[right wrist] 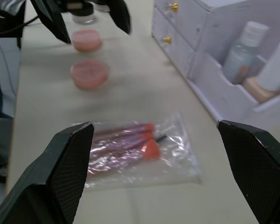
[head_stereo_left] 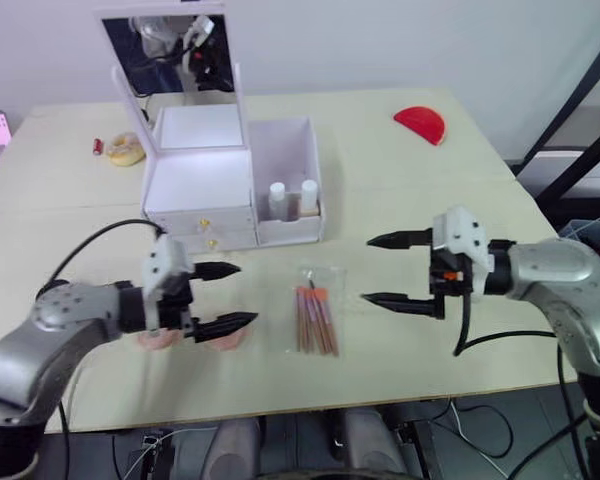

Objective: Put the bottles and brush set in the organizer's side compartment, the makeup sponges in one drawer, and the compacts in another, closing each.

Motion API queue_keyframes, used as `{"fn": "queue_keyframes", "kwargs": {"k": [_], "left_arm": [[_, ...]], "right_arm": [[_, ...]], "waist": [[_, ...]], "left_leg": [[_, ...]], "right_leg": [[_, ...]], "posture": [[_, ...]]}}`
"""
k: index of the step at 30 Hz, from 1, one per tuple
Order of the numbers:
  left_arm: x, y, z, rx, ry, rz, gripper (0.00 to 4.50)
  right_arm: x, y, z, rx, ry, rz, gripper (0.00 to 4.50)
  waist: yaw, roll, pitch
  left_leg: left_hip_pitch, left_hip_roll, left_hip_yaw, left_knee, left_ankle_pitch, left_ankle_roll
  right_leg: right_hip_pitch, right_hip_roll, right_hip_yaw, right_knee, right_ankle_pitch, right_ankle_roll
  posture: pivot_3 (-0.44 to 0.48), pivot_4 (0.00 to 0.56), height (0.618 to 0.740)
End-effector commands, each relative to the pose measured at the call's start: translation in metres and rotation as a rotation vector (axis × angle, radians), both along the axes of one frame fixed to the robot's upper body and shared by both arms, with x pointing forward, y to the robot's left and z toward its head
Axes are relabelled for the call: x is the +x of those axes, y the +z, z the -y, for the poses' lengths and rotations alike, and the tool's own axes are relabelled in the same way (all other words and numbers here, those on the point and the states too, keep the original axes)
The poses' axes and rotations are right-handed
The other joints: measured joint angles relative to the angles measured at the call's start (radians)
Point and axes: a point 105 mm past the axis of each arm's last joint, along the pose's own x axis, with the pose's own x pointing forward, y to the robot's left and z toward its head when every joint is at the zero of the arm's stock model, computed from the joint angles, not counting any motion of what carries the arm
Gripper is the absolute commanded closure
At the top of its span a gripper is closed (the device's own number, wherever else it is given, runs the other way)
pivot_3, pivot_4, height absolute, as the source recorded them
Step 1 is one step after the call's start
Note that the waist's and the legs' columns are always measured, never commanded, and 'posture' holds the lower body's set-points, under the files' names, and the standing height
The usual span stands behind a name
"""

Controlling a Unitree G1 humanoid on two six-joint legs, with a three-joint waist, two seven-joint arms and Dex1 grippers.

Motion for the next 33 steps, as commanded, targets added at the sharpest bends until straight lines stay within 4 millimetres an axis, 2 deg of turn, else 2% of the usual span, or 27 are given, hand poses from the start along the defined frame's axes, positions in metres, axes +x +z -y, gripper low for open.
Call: {"fn": "queue_keyframes", "kwargs": {"k": [1, 2, 6, 7, 10, 13, 16, 20, 23, 28, 33], "left_arm": [[0.002, -0.012, 0.014, 0.032, -0.064, 0.007, 1.9], [0.004, -0.017, 0.018, 0.037, -0.078, 0.001, 2.23], [0.008, -0.03, 0.027, 0.053, -0.11, -0.014, 4.27], [0.01, -0.034, 0.029, 0.058, -0.113, -0.016, 4.4], [0.014, -0.041, 0.033, 0.072, -0.123, -0.022, 4.4], [0.017, -0.048, 0.033, 0.102, -0.127, -0.008, 4.4], [0.017, -0.051, 0.035, 0.097, -0.138, -0.01, 4.4], [0.02, -0.058, 0.037, 0.119, -0.143, 0.003, 4.4], [0.021, -0.062, 0.039, 0.144, -0.152, 0.012, 4.4], [0.021, -0.066, 0.039, 0.176, -0.16, 0.02, 4.4], [0.019, -0.066, 0.039, 0.18, -0.161, 0.023, 4.4]], "right_arm": [[-0.003, 0.003, -0.006, -0.007, 0.01, 0.022, 0.0], [-0.004, 0.0, -0.007, -0.014, 0.012, 0.011, 0.0], [-0.005, -0.007, -0.01, -0.038, 0.007, -0.016, 0.0], [-0.005, -0.008, -0.01, -0.024, -0.006, -0.043, 0.0], [-0.005, -0.01, -0.01, -0.001, -0.035, -0.129, 0.0], [0.0, -0.019, 0.0, -0.047, -0.107, -0.248, 0.0], [0.005, -0.025, 0.006, -0.038, -0.175, -0.473, 0.0], [0.01, -0.022, 0.005, 0.051, -0.207, -0.756, 0.0], [0.02, -0.035, 0.008, 0.041, -0.304, -0.908, 0.0], [0.027, -0.055, 0.002, 0.031, -0.358, -1.072, 0.0], [0.03, -0.066, -0.006, 0.027, -0.373, -1.131, 0.0]], "waist": [[-0.001, 0.0, 0.0], [-0.001, 0.0, 0.0], [-0.001, 0.0, 0.0], [0.0, 0.0, 0.0], [0.001, 0.0, 0.0], [0.001, 0.0, 0.0], [0.0, 0.0, 0.0], [0.0, 0.0, 0.0], [0.0, 0.0, 0.0], [-0.001, 0.0, 0.0], [-0.004, 0.0, 0.0]], "left_leg": [[0.0, 0.0, 0.0, 0.0, 0.0, 0.0], [0.0, 0.0, 0.0, 0.0, 0.0, 0.0], [0.0, 0.0, -0.002, 0.0, 0.0, 0.0], [0.0, 0.0, -0.002, -0.001, 0.0, 0.0], [0.0, 0.0, -0.002, -0.001, 0.0, 0.0], [-0.001, 0.0, -0.002, -0.001, 0.0, 0.0], [0.0, 0.0, -0.002, -0.001, 0.0, 0.0], [0.0, 0.0, -0.002, -0.001, 0.0, 0.0], [-0.001, 0.0, -0.003, -0.001, 0.0, 0.0], [-0.001, 0.0, -0.003, -0.001, 0.0, 0.001], [0.0, 0.0, -0.003, -0.001, 0.0, 0.001]], "right_leg": [[0.0, 0.0, 0.0, 0.0, 0.0, 0.0], [0.0, 0.0, 0.0, 0.0, 0.0, 0.0], [0.0, 0.001, 0.0, 0.0, 0.0, -0.001], [0.0, 0.001, 0.0, 0.0, 0.001, -0.001], [0.0, 0.002, 0.0, 0.0, 0.001, -0.002], [0.0, 0.002, 0.0, 0.0, 0.002, -0.004], [0.0, 0.002, 0.0, 0.0, 0.002, -0.004], [0.0, 0.002, 0.0, 0.0, 0.003, -0.005], [-0.001, 0.003, 0.0, 0.0, 0.003, -0.005], [-0.001, 0.002, 0.0, 0.0, 0.003, -0.005], [-0.001, 0.003, 0.0, 0.001, 0.003, -0.005]], "posture": [[0.0, 0.15, 0.739], [0.0, 0.15, 0.739], [0.0, 0.15, 0.739], [0.0, 0.15, 0.739], [0.0, 0.15, 0.739], [0.0, 0.15, 0.739], [0.0, 0.15, 0.739], [0.0, 0.15, 0.739], [0.0, 0.15, 0.739], [0.0, 0.15, 0.739], [0.0, 0.15, 0.739]]}}
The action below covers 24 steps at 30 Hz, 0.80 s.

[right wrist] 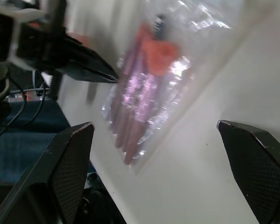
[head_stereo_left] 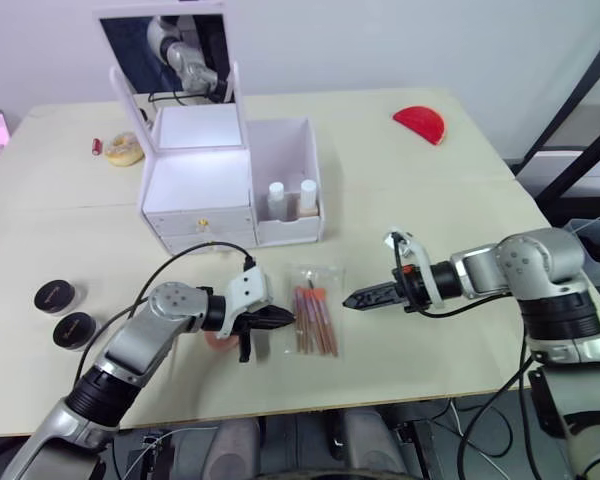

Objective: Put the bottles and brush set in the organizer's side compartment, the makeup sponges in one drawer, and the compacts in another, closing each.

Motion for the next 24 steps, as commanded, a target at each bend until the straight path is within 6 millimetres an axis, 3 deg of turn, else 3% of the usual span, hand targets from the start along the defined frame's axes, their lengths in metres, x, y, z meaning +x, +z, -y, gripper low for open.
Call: {"fn": "queue_keyframes", "kwargs": {"k": [1, 8, 16, 24], "left_arm": [[-0.003, 0.005, 0.003, 0.0, -0.024, 0.029, 4.4], [-0.001, 0.001, 0.001, 0.06, -0.013, 0.034, 4.4], [-0.001, 0.003, 0.002, 0.069, -0.012, 0.028, 4.4], [-0.001, 0.003, 0.0, 0.076, -0.011, 0.025, 4.4]], "right_arm": [[-0.001, -0.002, -0.011, 0.018, 0.02, -0.022, 0.0], [0.003, -0.014, -0.025, 0.035, -0.023, -0.06, 0.0], [0.001, -0.011, -0.042, 0.082, -0.011, -0.06, 0.0], [-0.002, -0.014, -0.046, 0.091, -0.024, -0.059, 0.0]], "waist": [[-0.004, 0.0, 0.0], [-0.007, 0.0, -0.001], [-0.008, 0.0, -0.002], [-0.007, 0.0, -0.002]], "left_leg": [[0.0, 0.0, 0.0, 0.0, 0.0, 0.0], [0.002, 0.002, 0.0, 0.0, 0.0, 0.0], [0.002, 0.002, -0.001, 0.0, 0.0, 0.0], [0.002, 0.003, -0.001, 0.0, 0.0, 0.0]], "right_leg": [[0.0, 0.0, 0.0, 0.0, 0.0, 0.0], [0.0, 0.003, 0.0, 0.002, 0.0, 0.0], [0.001, 0.003, 0.0, 0.002, 0.0, -0.001], [0.001, 0.004, 0.0, 0.001, 0.0, -0.001]], "posture": [[0.0, 0.15, 0.739], [0.0, 0.15, 0.739], [0.0, 0.15, 0.739], [0.0, 0.15, 0.739]]}}
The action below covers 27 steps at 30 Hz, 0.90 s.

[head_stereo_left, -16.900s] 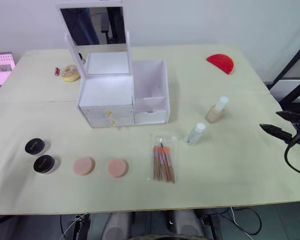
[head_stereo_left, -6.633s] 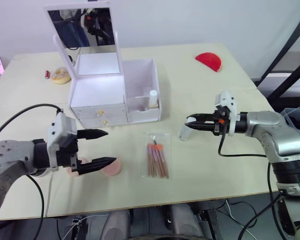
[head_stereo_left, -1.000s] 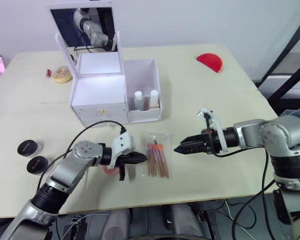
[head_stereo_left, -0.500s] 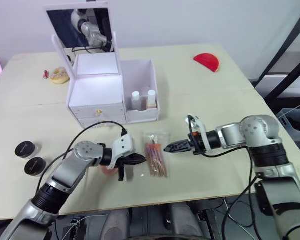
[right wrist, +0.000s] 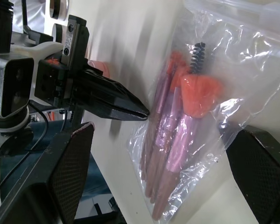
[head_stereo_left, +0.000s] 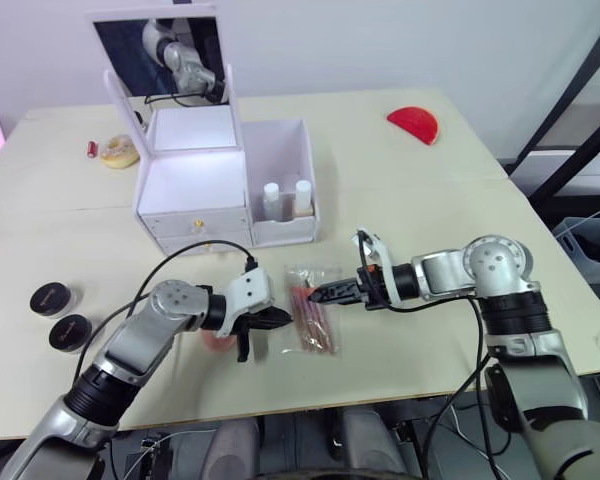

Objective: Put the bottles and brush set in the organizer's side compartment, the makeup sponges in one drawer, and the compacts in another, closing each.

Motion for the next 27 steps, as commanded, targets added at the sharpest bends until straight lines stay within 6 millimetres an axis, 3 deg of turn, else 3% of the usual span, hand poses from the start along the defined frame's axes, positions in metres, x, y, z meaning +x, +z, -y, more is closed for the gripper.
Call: {"fn": "queue_keyframes", "kwargs": {"k": [1, 4, 11, 22, 25, 27], "left_arm": [[-0.001, 0.003, 0.001, 0.013, -0.016, 0.012, 4.4], [-0.001, 0.003, 0.001, 0.013, -0.017, 0.013, 4.5], [-0.001, 0.004, 0.002, 0.01, -0.018, 0.015, 4.5], [0.004, 0.012, 0.001, -0.029, 0.004, 0.026, 4.5], [0.008, 0.019, 0.001, -0.06, 0.023, 0.033, 3.55], [0.007, 0.024, 0.0, -0.082, 0.022, 0.025, 2.54]], "right_arm": [[-0.005, -0.006, -0.003, -0.008, 0.01, -0.021, 0.0], [-0.003, -0.005, 0.0, -0.016, -0.006, -0.012, 0.88], [-0.001, -0.002, 0.0, -0.007, -0.016, -0.001, 4.4], [-0.003, 0.0, 0.001, 0.015, -0.01, 0.003, 4.46], [-0.001, 0.002, 0.002, 0.016, -0.013, 0.009, 4.5], [-0.001, 0.002, 0.002, 0.012, -0.016, 0.012, 4.5]], "waist": [[0.0, 0.0, 0.0], [0.001, 0.0, 0.0], [0.001, 0.0, 0.0], [0.001, 0.0, 0.0], [0.001, 0.0, 0.0], [0.001, 0.0, 0.0]], "left_leg": [[0.0, 0.0, 0.0, 0.0, 0.0, 0.0], [0.0, 0.0, 0.0, 0.0, 0.0, 0.0], [-0.001, 0.0, 0.0, 0.0, 0.0, 0.0], [-0.001, 0.0, 0.0, 0.0, 0.0, 0.0], [-0.001, 0.0, 0.0, 0.0, 0.0, 0.0], [-0.001, 0.0, 0.0, 0.0, 0.0, 0.0]], "right_leg": [[0.0, 0.0, 0.0, 0.0, 0.0, 0.0], [0.0, 0.0, 0.0, 0.0, 0.0, 0.0], [-0.001, 0.0, 0.0, -0.001, 0.0, 0.0], [-0.001, 0.0, 0.0, -0.001, 0.0, 0.0], [-0.001, 0.0, 0.0, -0.001, 0.0, 0.0], [-0.001, 0.0, 0.0, -0.001, 0.0, 0.0]], "posture": [[0.0, 0.15, 0.739], [0.0, 0.15, 0.739], [0.0, 0.15, 0.739], [0.0, 0.15, 0.739], [0.0, 0.15, 0.739], [0.0, 0.15, 0.739]]}}
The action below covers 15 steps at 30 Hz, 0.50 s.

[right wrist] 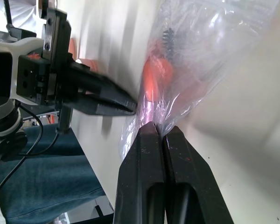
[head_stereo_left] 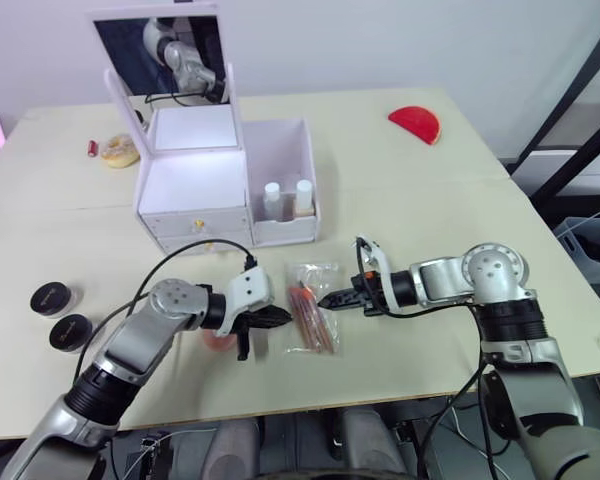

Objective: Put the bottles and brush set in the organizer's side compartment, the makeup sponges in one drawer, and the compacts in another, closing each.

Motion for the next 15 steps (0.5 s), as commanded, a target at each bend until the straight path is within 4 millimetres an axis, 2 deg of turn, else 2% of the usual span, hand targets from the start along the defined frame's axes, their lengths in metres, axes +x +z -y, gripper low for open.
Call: {"fn": "queue_keyframes", "kwargs": {"k": [1, 4, 5, 8, 12, 15], "left_arm": [[0.003, 0.021, -0.001, -0.06, 0.005, 0.034, 2.06], [0.001, 0.035, -0.007, -0.107, 0.017, 0.035, 0.44], [-0.001, 0.04, -0.009, -0.124, 0.019, 0.03, 0.05], [-0.009, 0.055, -0.017, -0.168, 0.031, 0.016, 0.05], [-0.022, 0.074, -0.04, -0.217, 0.085, 0.001, 0.05], [-0.025, 0.077, -0.049, -0.227, 0.126, -0.009, 0.05]], "right_arm": [[0.001, 0.011, 0.001, 0.023, 0.006, 0.036, 4.5], [0.003, 0.014, 0.002, 0.015, 0.0, 0.056, 4.5], [0.004, 0.015, 0.003, 0.011, -0.001, 0.068, 4.5], [0.004, 0.024, 0.003, -0.004, 0.014, 0.125, 4.5], [-0.009, 0.07, -0.007, 0.071, 0.154, 0.388, 4.5], [-0.015, 0.082, -0.009, 0.077, 0.218, 0.49, 4.5]], "waist": [[0.0, 0.0, 0.0], [0.0, 0.0, 0.0], [-0.001, 0.0, 0.0], [-0.002, 0.0, 0.0], [-0.001, 0.001, 0.001], [0.0, 0.001, 0.001]], "left_leg": [[0.0, 0.0, 0.0, 0.0, 0.0, 0.0], [0.0, 0.0, 0.0, 0.0, 0.0, 0.0], [-0.001, 0.0, 0.0, 0.0, 0.0, 0.0], [-0.001, 0.0, 0.0, -0.001, 0.0, 0.0], [-0.002, 0.0, 0.0, -0.003, 0.0, 0.0], [-0.001, 0.0, 0.0, -0.003, 0.0, 0.001]], "right_leg": [[0.0, 0.0, 0.0, 0.0, 0.0, 0.0], [0.0, 0.0, 0.0, 0.0, 0.0, 0.0], [-0.001, 0.0, 0.0, 0.0, 0.0, 0.0], [-0.001, 0.0, 0.0, 0.0, 0.0, 0.0], [-0.003, 0.0, 0.0, -0.001, 0.0, 0.0], [-0.003, 0.0, 0.0, -0.001, -0.003, 0.005]], "posture": [[0.0, 0.15, 0.739], [0.0, 0.15, 0.739], [0.0, 0.15, 0.739], [0.0, 0.15, 0.739], [0.0, 0.15, 0.739], [0.0, 0.15, 0.739]]}}
